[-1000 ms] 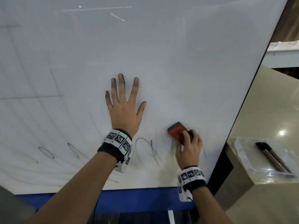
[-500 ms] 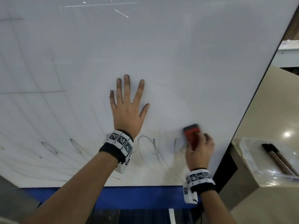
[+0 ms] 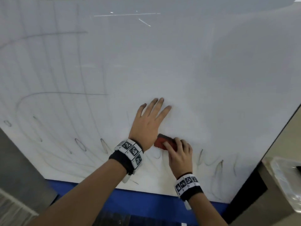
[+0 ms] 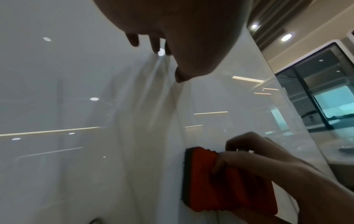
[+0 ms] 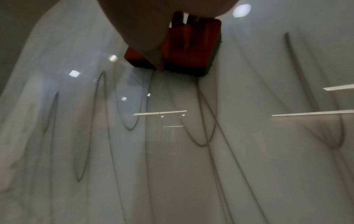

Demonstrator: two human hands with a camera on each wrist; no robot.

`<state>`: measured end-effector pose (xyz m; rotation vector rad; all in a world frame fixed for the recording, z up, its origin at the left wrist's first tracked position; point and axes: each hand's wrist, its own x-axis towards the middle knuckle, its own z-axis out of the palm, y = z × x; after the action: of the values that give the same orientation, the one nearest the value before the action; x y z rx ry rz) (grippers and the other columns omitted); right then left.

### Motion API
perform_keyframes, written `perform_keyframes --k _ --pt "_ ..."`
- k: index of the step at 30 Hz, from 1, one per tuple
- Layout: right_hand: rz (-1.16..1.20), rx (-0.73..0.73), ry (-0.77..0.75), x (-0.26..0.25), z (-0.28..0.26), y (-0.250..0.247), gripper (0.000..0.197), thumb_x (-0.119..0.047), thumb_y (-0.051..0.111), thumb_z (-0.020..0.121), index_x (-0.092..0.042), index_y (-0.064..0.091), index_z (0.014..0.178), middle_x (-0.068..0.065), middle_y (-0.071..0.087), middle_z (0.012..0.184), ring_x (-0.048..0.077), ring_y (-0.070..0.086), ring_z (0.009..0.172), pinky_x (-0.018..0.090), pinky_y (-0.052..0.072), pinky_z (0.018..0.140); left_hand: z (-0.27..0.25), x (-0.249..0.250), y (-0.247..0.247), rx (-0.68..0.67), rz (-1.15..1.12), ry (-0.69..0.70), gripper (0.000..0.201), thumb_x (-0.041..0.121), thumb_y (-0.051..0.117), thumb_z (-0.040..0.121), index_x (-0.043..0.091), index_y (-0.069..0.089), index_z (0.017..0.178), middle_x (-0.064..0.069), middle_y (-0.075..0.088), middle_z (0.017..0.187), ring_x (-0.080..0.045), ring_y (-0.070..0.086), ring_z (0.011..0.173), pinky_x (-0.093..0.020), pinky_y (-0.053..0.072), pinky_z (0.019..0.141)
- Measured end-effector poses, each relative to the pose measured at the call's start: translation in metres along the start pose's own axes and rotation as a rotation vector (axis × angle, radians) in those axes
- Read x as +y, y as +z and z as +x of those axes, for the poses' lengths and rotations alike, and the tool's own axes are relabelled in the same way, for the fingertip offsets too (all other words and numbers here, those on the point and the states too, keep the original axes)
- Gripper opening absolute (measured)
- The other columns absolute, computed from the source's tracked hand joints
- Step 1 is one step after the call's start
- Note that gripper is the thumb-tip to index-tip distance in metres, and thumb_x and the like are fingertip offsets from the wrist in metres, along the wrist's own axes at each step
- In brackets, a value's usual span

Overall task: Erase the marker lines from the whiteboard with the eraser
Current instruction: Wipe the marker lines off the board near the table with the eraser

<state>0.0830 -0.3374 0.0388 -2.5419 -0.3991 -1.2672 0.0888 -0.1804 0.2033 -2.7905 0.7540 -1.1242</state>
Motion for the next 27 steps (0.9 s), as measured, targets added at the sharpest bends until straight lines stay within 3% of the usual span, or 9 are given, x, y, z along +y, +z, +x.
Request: perform_keyframes --k 3,6,11,14,18,20,22,25,27 --pt "-0.026 0.009 -0.094 0.006 0.033 -0.014 0.053 0.005 0.082 0.063 -0.025 0.074 0.106 0.013 0.058 0.123 0.037 0.053 0.104 0.051 0.043 0.094 -0.020 -0.039 -0.014 0.024 -0.076 -0.172 0.083 -0.002 0.059 0.080 0.024 0.030 0.154 -0.006 0.039 0.155 -0.028 0.037 0.144 -0.045 0.037 0.113" --pt "0.026 0.225 -0.035 -0.007 0.113 -0.061 0.041 -0.002 0.076 0.079 -0.025 0.076 0.113 0.016 0.063 0.124 0.037 0.050 0.111 0.049 0.041 0.097 -0.028 -0.088 -0.030 0.142 -0.054 -0.321 0.069 0.004 0.059 0.091 0.020 0.034 0.154 -0.010 0.035 0.158 -0.033 0.034 0.145 -0.050 0.034 0.112" --pt "0.137 0.509 0.132 -0.023 0.215 -0.106 0.040 -0.012 0.068 0.086 -0.026 0.071 0.124 0.013 0.059 0.131 0.038 0.049 0.118 0.050 0.040 0.102 -0.007 -0.123 -0.046 0.248 -0.017 -0.331 0.059 0.004 0.052 0.098 0.025 0.039 0.152 -0.011 0.024 0.164 -0.034 0.024 0.150 -0.052 0.027 0.116" --pt "0.060 0.313 -0.089 -0.040 0.164 -0.051 0.036 -0.007 0.071 0.082 -0.022 0.075 0.114 0.017 0.059 0.130 0.042 0.053 0.111 0.048 0.039 0.098 -0.002 -0.124 -0.039 0.201 0.012 -0.279 0.073 -0.005 0.057 0.089 0.027 0.038 0.152 -0.009 0.019 0.167 -0.031 0.022 0.152 -0.051 0.025 0.119" --pt "-0.128 -0.260 -0.653 -0.026 0.044 0.017 0.033 -0.008 0.064 0.076 -0.028 0.074 0.101 0.007 0.060 0.122 0.033 0.060 0.104 0.044 0.035 0.096 -0.014 -0.127 -0.027 0.130 0.017 -0.269 0.092 -0.015 0.055 0.076 0.028 0.031 0.154 -0.006 0.014 0.168 -0.028 0.021 0.153 -0.051 0.023 0.121" --pt "-0.167 -0.328 -0.723 -0.024 0.046 0.013 0.035 -0.011 0.072 0.070 -0.030 0.074 0.100 0.007 0.062 0.120 0.030 0.056 0.107 0.041 0.035 0.097 -0.018 -0.133 -0.024 0.120 0.043 -0.244 0.096 -0.015 0.055 0.074 0.028 0.028 0.155 -0.005 0.015 0.168 -0.026 0.020 0.154 -0.051 0.021 0.121" --pt "-0.144 -0.190 -0.633 -0.033 0.085 -0.006 0.047 -0.005 0.082 0.064 -0.028 0.075 0.103 0.011 0.064 0.120 0.032 0.052 0.106 0.044 0.037 0.097 -0.020 -0.138 -0.022 0.130 0.052 -0.229 0.096 -0.014 0.055 0.073 0.027 0.029 0.155 -0.005 0.018 0.168 -0.025 0.022 0.153 -0.050 0.019 0.121" --pt "-0.053 0.216 -0.262 -0.053 0.171 -0.057 0.042 -0.004 0.071 0.080 -0.027 0.075 0.115 0.016 0.063 0.123 0.035 0.051 0.110 0.049 0.038 0.099 -0.020 -0.136 -0.019 0.139 0.009 -0.250 0.094 -0.015 0.053 0.072 0.026 0.031 0.154 -0.005 0.018 0.168 -0.025 0.021 0.154 -0.049 0.016 0.122" --pt "0.025 0.386 -0.078 -0.055 0.211 -0.077 0.038 -0.011 0.065 0.088 -0.028 0.072 0.121 0.015 0.061 0.127 0.034 0.047 0.115 0.049 0.038 0.102 -0.020 -0.131 -0.017 0.133 -0.019 -0.275 0.094 -0.016 0.050 0.072 0.025 0.031 0.155 -0.006 0.018 0.167 -0.025 0.019 0.154 -0.049 0.015 0.122"
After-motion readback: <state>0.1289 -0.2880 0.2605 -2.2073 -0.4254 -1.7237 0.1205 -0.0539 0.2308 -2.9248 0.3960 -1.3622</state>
